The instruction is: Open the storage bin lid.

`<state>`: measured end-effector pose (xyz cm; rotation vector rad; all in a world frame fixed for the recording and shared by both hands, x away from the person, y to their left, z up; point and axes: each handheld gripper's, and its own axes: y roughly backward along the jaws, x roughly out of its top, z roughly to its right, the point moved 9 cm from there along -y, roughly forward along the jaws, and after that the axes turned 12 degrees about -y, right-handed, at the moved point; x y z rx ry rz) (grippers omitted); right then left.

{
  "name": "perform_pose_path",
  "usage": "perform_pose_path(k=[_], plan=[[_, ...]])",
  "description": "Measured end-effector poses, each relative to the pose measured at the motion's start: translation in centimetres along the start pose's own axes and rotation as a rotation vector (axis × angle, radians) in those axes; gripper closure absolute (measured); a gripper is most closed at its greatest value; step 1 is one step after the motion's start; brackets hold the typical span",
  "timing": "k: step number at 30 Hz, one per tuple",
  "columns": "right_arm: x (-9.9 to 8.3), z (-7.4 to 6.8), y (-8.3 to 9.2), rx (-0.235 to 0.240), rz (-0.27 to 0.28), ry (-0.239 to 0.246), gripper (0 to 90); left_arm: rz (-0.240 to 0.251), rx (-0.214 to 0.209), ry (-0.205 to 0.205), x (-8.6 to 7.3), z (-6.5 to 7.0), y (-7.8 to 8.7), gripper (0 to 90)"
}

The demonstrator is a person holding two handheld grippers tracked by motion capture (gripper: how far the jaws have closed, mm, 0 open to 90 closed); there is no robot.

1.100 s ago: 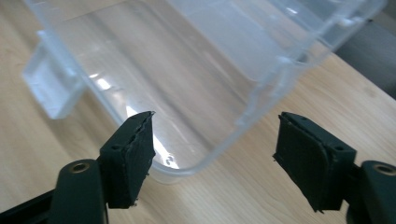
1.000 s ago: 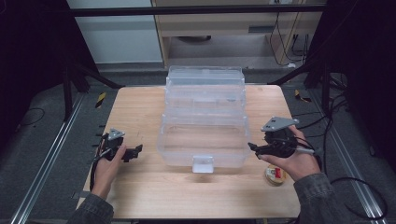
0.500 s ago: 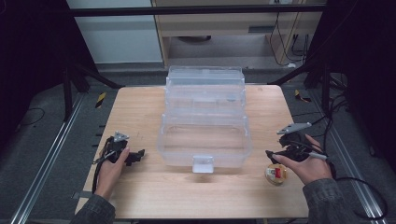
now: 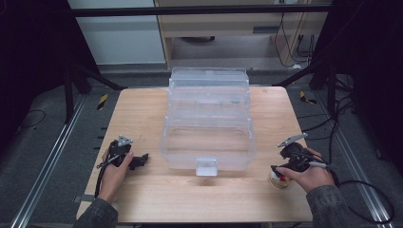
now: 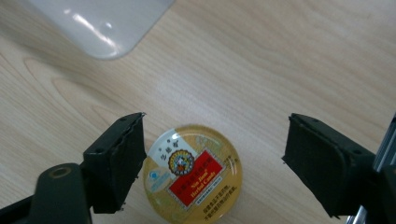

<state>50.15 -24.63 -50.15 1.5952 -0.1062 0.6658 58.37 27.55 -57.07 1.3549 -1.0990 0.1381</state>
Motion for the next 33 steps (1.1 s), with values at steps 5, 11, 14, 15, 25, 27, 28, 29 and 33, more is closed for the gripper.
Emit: perform_pose_path(k=[5, 11, 14, 15, 25, 27, 28, 29, 33], plan=[[-1.0, 0.3, -0.9, -0.003, -0.041, -0.007, 16.6, 0.001, 0.0, -0.002, 0.0, 0.0, 0.0, 0.1], [-2.2, 0.0, -1.7, 0.009, -0.084, -0.01, 13.7, 0.001, 0.0, -0.001, 0.0, 0.0, 0.0, 0.0], [-2.7, -0.2, -2.2, 0.015, -0.108, -0.012, 12.0, 0.001, 0.0, -0.002, 0.0, 0.0, 0.0, 0.0], [-2.9, -0.2, -2.4, 0.017, -0.114, -0.001, 11.3, 0.001, 0.0, -0.002, 0.0, 0.0, 0.0, 0.0], [-3.5, -0.2, -3.2, 0.016, -0.153, -0.004, 12.6, 0.001, -0.003, -0.003, 0.0, 0.0, -0.1, 0.0], [-3.5, -0.2, -3.3, 0.014, -0.156, -0.005, 13.2, 0.001, -0.003, -0.004, 0.0, 0.0, -0.1, 0.0], [-3.5, -0.1, -3.3, 0.011, -0.158, -0.005, 13.4, 0.002, -0.003, -0.004, 0.0, 0.0, -0.1, 0.0], [-3.5, -0.1, -3.4, 0.013, -0.16, -0.008, 13.5, 0.002, -0.004, -0.004, 0.1, 0.0, -0.1, 0.0], [-3.7, 0.0, -3.6, 0.017, -0.174, -0.008, 15.0, 0.002, -0.004, -0.005, 0.1, 0.0, -0.1, 0.0]])
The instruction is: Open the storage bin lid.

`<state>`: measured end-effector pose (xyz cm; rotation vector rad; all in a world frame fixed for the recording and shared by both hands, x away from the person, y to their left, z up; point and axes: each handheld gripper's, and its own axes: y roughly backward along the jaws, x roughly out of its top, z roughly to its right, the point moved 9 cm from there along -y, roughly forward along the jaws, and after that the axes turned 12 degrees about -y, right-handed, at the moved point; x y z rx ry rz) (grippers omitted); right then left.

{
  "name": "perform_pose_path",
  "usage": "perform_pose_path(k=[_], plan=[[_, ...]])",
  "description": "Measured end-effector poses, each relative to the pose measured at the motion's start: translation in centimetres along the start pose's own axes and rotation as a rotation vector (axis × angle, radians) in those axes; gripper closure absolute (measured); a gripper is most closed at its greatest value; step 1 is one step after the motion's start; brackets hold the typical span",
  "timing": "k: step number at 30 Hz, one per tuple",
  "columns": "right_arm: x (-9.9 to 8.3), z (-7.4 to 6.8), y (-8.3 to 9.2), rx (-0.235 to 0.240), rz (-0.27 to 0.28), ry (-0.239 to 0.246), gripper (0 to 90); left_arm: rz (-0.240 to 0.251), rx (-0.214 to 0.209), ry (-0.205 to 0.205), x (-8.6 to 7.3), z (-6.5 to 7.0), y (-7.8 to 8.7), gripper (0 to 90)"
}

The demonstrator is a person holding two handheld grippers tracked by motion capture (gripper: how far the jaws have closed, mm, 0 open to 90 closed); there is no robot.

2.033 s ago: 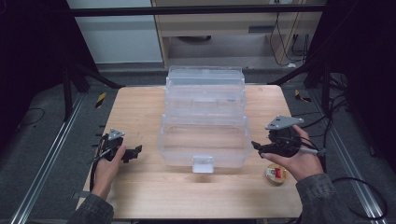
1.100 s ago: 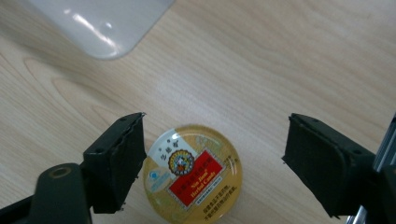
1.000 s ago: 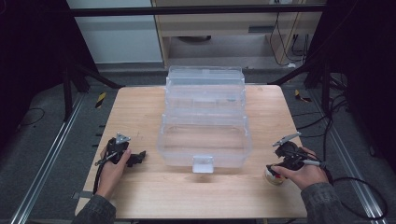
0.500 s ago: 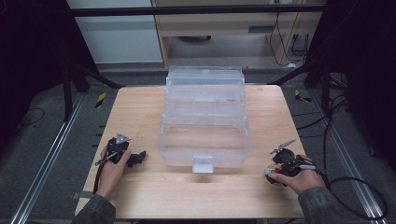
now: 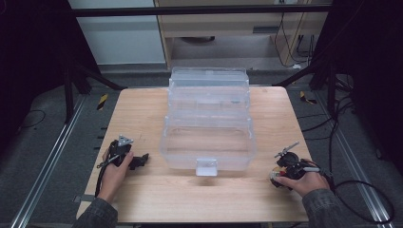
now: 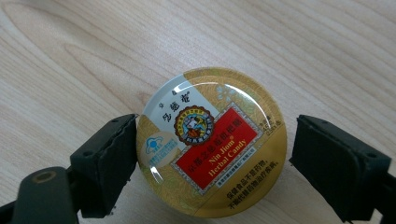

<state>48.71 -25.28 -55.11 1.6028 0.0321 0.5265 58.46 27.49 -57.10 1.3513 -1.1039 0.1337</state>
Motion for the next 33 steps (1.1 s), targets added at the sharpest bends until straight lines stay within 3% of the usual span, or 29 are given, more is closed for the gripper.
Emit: perform_pose_path(k=[6, 24, 33], plan=[[-0.04, -0.11, -0.25, 0.009, -0.009, 0.0, 19.8, 0.001, -0.001, -0.001, 0.02, 0.0, -0.02, 0.0], [0.08, -0.19, -0.23, 0.002, -0.019, 0.038, 20.2, 0.001, -0.003, -0.003, 0.04, 0.02, -0.03, 0.0], [0.02, -0.19, -0.6, 0.014, -0.029, 0.026, 19.6, 0.001, -0.003, -0.005, 0.04, 0.03, -0.04, 0.0]])
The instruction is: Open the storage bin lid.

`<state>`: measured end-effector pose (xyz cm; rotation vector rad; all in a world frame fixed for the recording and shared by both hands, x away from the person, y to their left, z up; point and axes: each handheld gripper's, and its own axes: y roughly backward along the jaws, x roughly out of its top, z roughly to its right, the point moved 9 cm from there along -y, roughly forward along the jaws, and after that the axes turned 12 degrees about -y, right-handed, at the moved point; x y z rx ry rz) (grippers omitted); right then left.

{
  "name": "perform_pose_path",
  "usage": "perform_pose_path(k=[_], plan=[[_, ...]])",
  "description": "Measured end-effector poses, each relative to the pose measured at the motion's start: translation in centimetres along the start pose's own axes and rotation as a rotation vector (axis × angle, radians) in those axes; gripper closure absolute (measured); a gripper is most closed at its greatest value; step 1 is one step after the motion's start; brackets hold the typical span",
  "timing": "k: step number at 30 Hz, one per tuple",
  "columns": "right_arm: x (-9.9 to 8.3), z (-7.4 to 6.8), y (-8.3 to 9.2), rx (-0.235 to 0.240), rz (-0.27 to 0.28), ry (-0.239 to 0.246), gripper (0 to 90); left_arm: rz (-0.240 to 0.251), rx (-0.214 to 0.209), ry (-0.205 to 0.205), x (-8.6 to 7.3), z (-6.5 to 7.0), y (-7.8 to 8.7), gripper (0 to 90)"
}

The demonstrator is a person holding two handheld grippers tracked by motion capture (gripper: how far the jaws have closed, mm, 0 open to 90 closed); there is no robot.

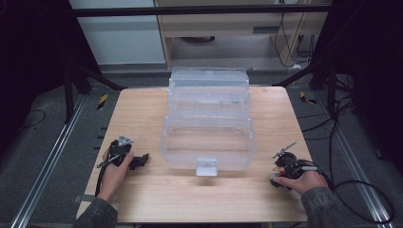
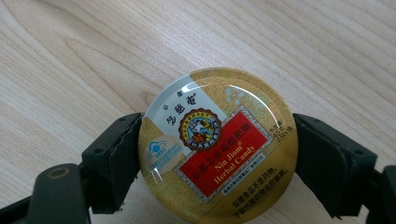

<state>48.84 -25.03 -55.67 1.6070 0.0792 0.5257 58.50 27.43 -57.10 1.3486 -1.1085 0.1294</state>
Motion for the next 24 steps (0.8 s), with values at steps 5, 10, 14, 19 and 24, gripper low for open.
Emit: perform_pose_path(k=[5, 10, 14, 19, 24], plan=[[-0.1, 0.0, -0.4, 0.0, -0.013, -0.003, 20.1, 0.0, 0.0, 0.0, 0.0, 0.0, 0.0, 0.0], [-0.2, -0.1, -0.3, 0.001, -0.02, 0.009, 20.8, 0.0, -0.001, -0.001, 0.0, 0.0, 0.0, 0.0], [-0.2, -0.2, -0.1, -0.001, -0.011, 0.024, 20.9, 0.0, -0.001, 0.0, 0.0, 0.0, 0.0, 0.0], [0.3, -0.4, 1.1, -0.007, 0.018, 0.029, 20.9, 0.0, -0.001, 0.0, 0.0, 0.0, 0.0, 0.0], [1.6, -0.9, 3.4, -0.008, 0.054, 0.076, 20.9, 0.0, -0.001, -0.001, 0.0, 0.0, 0.0, 0.0]])
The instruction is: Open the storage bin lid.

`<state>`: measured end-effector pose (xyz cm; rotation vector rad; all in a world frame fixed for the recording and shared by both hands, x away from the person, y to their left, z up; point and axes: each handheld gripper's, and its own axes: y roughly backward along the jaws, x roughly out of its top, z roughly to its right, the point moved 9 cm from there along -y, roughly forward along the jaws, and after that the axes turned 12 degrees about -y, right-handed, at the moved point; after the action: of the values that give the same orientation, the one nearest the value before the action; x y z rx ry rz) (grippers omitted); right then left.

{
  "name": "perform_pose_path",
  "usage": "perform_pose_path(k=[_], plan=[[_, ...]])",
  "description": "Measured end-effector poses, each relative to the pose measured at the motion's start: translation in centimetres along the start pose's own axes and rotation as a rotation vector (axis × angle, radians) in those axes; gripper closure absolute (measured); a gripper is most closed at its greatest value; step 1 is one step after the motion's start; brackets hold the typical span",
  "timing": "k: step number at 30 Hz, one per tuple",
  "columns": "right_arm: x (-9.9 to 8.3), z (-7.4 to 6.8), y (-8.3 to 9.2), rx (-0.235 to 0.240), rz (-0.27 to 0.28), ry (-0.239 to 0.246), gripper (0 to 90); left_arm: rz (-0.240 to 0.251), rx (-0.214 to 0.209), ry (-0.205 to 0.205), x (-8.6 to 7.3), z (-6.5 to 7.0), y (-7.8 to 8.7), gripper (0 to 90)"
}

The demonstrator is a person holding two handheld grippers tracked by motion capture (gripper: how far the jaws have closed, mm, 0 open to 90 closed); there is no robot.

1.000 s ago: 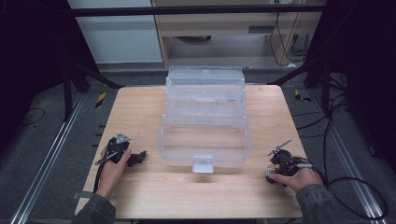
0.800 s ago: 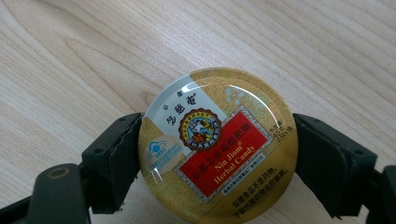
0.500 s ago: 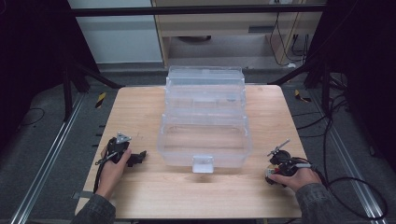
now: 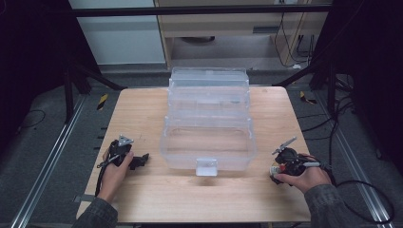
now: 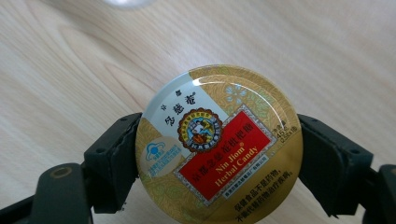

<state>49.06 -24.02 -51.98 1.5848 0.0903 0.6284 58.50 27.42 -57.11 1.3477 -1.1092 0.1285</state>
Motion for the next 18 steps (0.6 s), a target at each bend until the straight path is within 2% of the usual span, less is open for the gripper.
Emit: perform_pose_path(k=[7, 18], plan=[[2.4, -0.7, 2.5, -0.002, 0.039, 0.062, 20.9, 0.0, 0.0, 0.0, 0.0, 0.0, 0.0, 0.0], [5.5, -1.6, 4.9, -0.007, 0.062, 0.131, 20.9, 0.0, 0.0, 0.0, 0.0, 0.0, 0.0, 0.0]])
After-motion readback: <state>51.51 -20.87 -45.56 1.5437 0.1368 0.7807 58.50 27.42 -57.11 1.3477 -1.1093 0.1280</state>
